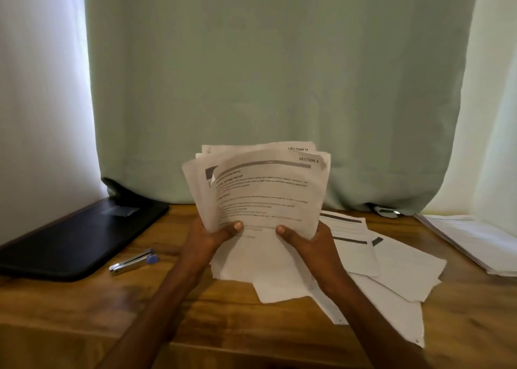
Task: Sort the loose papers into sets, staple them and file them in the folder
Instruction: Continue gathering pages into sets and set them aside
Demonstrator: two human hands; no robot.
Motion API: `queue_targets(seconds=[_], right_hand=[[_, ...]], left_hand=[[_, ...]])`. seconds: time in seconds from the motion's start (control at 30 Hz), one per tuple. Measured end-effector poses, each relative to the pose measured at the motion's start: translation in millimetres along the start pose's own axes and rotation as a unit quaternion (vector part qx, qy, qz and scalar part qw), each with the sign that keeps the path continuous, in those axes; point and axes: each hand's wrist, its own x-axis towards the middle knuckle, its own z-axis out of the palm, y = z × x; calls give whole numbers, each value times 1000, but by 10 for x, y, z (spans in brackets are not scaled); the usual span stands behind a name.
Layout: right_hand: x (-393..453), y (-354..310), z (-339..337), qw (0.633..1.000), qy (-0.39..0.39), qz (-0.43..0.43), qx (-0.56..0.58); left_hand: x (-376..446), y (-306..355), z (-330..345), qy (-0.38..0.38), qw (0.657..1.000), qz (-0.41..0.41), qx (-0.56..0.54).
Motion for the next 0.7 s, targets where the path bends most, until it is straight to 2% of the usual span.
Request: queue_targets(seconds=[0.23,0.4,0.53,0.7], right_hand=[[46,-134,35,1000,11,7,-1],[-108,154,90,998,-2,57,-35],[-60,195,50,998,15,55,-9],[-77,330,-9,995,-23,93,-12]], left_hand=[[1,38,-33,75,997,-18,10],[-243,-272,-7,66,995,-73,34],[-198,-233,19,82,995,-52,31],[-242,-242,57,61,994,-68,60]])
